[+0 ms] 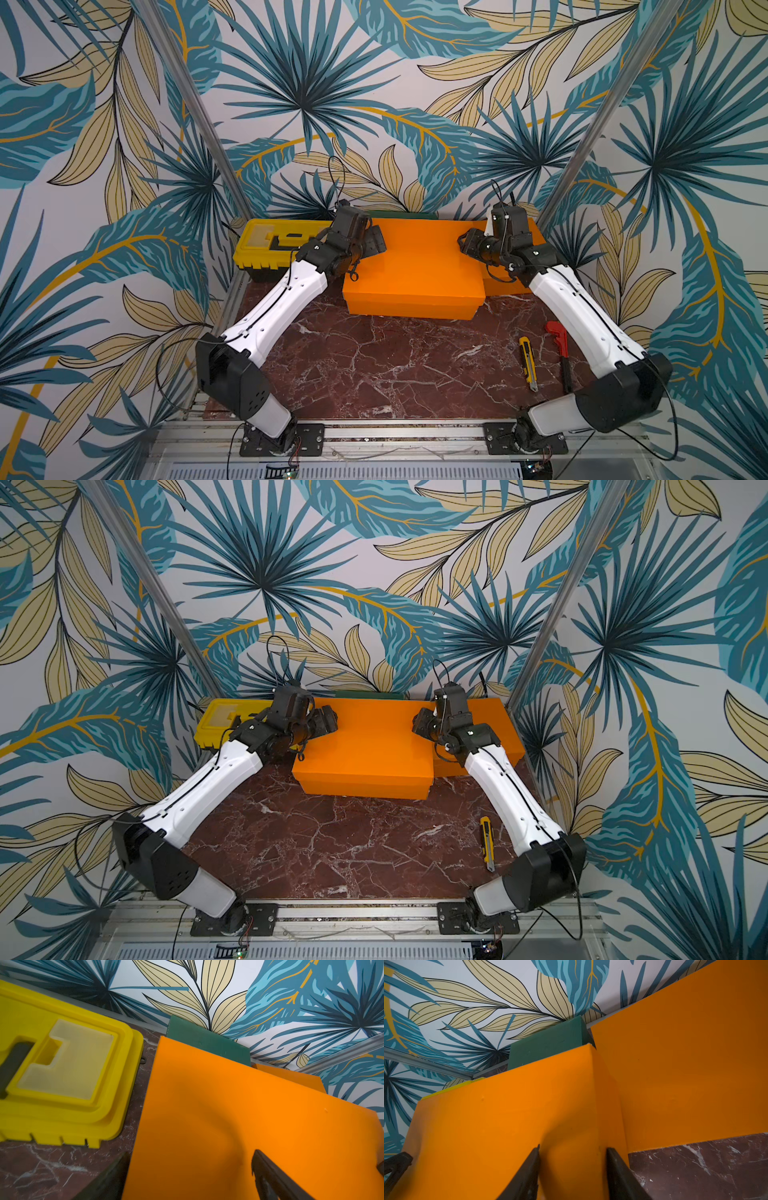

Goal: Stack the shoeboxes
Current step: Place the shoebox at the shoebox.

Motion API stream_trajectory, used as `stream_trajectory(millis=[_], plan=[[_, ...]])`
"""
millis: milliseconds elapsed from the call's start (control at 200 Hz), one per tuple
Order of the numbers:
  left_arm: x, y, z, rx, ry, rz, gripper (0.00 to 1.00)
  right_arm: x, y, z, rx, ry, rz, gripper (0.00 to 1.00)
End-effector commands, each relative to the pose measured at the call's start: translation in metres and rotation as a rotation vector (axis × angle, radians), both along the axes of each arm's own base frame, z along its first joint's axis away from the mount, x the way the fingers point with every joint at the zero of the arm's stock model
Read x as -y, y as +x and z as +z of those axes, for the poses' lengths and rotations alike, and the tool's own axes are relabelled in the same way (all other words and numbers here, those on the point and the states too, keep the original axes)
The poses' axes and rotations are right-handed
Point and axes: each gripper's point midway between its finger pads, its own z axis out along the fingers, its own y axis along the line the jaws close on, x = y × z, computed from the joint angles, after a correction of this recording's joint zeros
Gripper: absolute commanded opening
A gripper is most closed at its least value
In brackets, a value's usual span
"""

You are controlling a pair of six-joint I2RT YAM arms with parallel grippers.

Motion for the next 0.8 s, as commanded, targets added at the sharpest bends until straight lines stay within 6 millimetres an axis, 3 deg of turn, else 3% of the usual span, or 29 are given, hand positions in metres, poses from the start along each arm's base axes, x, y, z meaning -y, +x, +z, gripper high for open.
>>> stream_trajectory(millis=[0,190,391,596,796], plan=[[0.079,0.010,0.078,0.197,-0.243,-0.289,0.91,-0.058,0.013,0.013,0.042,0.143,0.249,0.50],[0.085,0.052,0.056,0.159,-0.257,-0.290,0.90,-0.055,0.050,0.000,0.005,0.162,0.252,0.51],[0.068,0.080,0.030,0.106,-0.272,-0.243,0.92,-0.041,0.070,-0.019,-0.035,0.178,0.213,0.73],[0.049,0.078,0.036,0.123,-0.257,-0.214,0.93,-0.020,0.069,-0.016,-0.041,0.157,0.164,0.87],[0.020,0.058,0.058,0.171,-0.184,-0.143,0.94,0.003,0.044,0.007,-0.002,0.113,0.107,0.91]])
